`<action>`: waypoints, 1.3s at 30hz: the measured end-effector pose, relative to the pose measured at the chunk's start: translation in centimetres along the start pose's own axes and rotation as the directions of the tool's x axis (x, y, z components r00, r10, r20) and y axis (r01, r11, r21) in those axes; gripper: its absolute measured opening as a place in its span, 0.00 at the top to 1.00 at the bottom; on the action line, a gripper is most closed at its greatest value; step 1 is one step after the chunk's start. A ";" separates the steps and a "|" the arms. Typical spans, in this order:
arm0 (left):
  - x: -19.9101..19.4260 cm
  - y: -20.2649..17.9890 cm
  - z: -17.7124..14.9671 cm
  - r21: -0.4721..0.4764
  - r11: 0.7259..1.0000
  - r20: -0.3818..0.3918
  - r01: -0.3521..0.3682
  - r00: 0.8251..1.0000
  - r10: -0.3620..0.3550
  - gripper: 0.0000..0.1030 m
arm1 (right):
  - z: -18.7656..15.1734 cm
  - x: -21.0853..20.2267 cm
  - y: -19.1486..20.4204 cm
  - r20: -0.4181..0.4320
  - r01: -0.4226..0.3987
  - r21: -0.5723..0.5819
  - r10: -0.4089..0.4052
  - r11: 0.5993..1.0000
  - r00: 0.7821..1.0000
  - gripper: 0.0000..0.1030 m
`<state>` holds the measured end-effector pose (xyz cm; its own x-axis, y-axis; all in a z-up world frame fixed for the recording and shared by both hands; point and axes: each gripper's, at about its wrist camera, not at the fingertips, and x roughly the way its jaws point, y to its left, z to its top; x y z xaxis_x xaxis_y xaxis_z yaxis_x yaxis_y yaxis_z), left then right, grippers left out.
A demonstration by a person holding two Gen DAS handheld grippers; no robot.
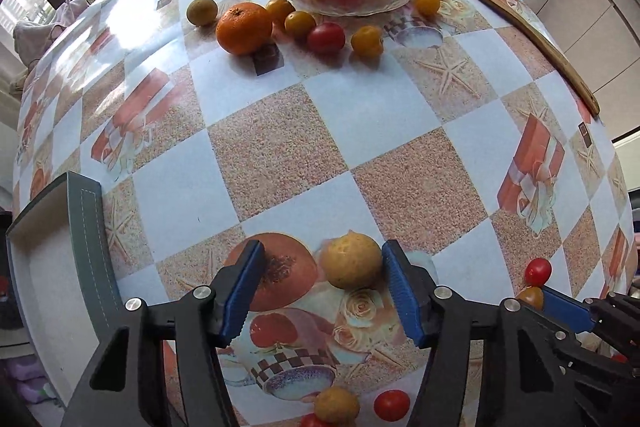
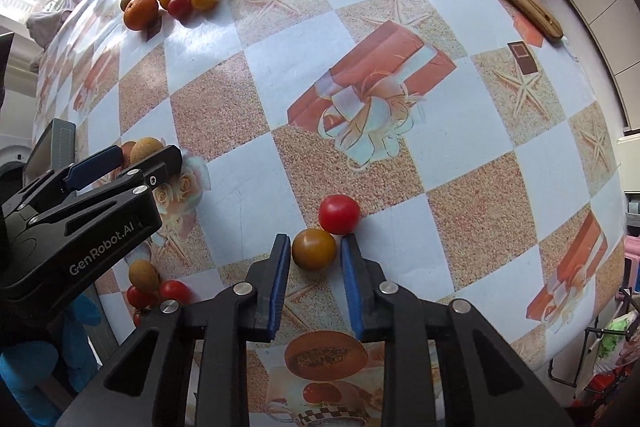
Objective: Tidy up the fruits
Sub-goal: 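Grasp a tan round fruit with the left tool while the right tool grasps a brown cherry tomato, then carry both fruits into the white tray and open both tools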
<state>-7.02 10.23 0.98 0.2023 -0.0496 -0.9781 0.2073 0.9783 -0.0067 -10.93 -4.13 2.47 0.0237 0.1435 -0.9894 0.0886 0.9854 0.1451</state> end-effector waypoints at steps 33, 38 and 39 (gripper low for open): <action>-8.7 11.8 -9.1 -0.325 0.946 0.068 0.013 0.998 0.010 0.72 | -1.4 -4.3 4.5 -0.010 -0.121 -0.164 0.121 0.979 0.993 0.78; -9.5 14.3 -11.7 -0.400 0.917 0.065 -0.011 0.997 0.040 0.72 | -1.5 -4.5 8.0 -0.020 -0.135 -0.242 0.134 0.961 0.991 0.78; -9.6 14.8 -12.4 -0.413 0.911 0.062 -0.016 0.997 0.046 0.72 | -1.6 -4.5 8.8 -0.022 -0.139 -0.257 0.138 0.956 0.990 0.78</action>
<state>-17.72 27.69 7.72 0.2710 -0.0171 -0.9624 -0.2099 0.9747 -0.0764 -11.81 4.06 8.18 0.0133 0.2799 -0.9599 -0.1743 0.9460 0.2735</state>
